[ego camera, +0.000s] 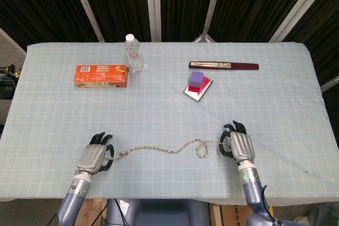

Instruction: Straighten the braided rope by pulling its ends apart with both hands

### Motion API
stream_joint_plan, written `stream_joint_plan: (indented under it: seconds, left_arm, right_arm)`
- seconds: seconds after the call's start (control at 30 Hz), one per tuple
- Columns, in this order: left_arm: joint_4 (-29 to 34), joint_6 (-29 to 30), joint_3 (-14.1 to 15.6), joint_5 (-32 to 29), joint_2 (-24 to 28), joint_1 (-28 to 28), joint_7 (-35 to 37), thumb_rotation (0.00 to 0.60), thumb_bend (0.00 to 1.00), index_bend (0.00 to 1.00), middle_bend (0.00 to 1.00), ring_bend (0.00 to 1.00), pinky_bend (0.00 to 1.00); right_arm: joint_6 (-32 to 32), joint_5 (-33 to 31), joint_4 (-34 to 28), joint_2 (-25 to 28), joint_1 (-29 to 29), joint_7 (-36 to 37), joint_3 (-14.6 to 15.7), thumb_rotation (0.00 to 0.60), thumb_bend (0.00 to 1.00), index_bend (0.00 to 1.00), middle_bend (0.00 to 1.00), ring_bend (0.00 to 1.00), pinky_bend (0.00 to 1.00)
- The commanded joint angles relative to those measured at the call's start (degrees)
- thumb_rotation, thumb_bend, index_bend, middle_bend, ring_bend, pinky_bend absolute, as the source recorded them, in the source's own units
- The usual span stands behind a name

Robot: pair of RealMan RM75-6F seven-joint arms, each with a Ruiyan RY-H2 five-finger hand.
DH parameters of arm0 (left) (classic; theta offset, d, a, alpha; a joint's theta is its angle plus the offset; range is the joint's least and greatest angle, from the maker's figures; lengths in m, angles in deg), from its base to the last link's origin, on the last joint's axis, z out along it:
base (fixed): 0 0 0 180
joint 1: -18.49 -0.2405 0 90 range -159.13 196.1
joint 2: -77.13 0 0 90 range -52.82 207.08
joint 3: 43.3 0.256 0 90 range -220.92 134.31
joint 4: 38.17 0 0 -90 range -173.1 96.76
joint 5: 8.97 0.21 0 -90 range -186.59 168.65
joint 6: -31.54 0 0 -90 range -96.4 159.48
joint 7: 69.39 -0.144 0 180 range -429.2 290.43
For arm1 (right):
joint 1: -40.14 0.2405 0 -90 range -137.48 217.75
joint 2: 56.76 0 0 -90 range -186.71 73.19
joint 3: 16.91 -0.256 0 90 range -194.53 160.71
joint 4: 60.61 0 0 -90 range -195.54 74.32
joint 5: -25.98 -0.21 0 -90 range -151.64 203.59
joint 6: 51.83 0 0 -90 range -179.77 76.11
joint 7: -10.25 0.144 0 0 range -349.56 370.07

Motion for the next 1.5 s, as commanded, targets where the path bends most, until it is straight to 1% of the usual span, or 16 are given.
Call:
stream_joint_plan:
  seconds: [0.03, 0.3, 0.47, 0.57, 1.23, 1.3, 1.43, 1.5]
  left_arm:
    - [0.1, 0.1, 0.2, 0.2, 0.1, 0.0, 0.0, 0.6, 0.47, 0.53, 0.09, 0.0, 0.0]
    - [0.3, 0.1, 0.9, 0.4, 0.4, 0.0, -0.2, 0.6, 0.46, 0.53, 0.08, 0.0, 0.0]
    - [0.5, 0.3, 1.0, 0.6, 0.3, 0.0, 0.0, 0.6, 0.53, 0.54, 0.08, 0.0, 0.0]
    - [0.5, 0.4, 1.1, 0.6, 0.3, 0.0, 0.0, 0.6, 0.55, 0.54, 0.08, 0.0, 0.0]
    - [0.5, 0.9, 1.6, 0.9, 0.3, 0.0, -0.5, 0.6, 0.55, 0.54, 0.08, 0.0, 0.0]
    - [0.5, 0.8, 1.6, 0.7, 0.2, 0.0, -0.5, 0.6, 0.57, 0.56, 0.09, 0.0, 0.0]
    - [0.3, 1.0, 1.6, 1.1, 0.0, -0.1, -0.2, 0.6, 0.63, 0.58, 0.09, 0.0, 0.0]
    - [0.3, 1.1, 1.7, 1.3, 0.0, -0.1, -0.1, 0.6, 0.64, 0.58, 0.09, 0.0, 0.0]
  right_arm:
    - [0.0, -0.1, 0.0, 0.0, 0.0, -0.1, 0.0, 0.6, 0.47, 0.63, 0.24, 0.03, 0.0]
    - [-0.1, -0.4, -0.1, 0.0, 0.0, -0.2, 0.0, 0.6, 0.47, 0.63, 0.24, 0.03, 0.0]
    - [-0.2, -0.4, -0.1, -0.1, 0.0, -0.3, 0.1, 0.6, 0.47, 0.63, 0.24, 0.03, 0.0]
    - [-0.2, -0.3, -0.1, -0.2, 0.1, -0.3, 0.2, 0.6, 0.47, 0.63, 0.24, 0.03, 0.0]
    - [-0.2, -0.5, -0.1, -0.4, 0.1, -0.4, 0.3, 0.6, 0.47, 0.63, 0.24, 0.03, 0.0]
    - [-0.3, -0.5, 0.0, -0.5, 0.1, -0.4, 0.3, 0.6, 0.47, 0.63, 0.24, 0.03, 0.0]
    - [-0.3, -0.5, 0.0, -0.5, 0.1, -0.5, 0.3, 0.6, 0.47, 0.63, 0.25, 0.03, 0.0]
    - [-0.3, -0.5, 0.0, -0.5, 0.0, -0.5, 0.4, 0.6, 0.47, 0.63, 0.25, 0.03, 0.0]
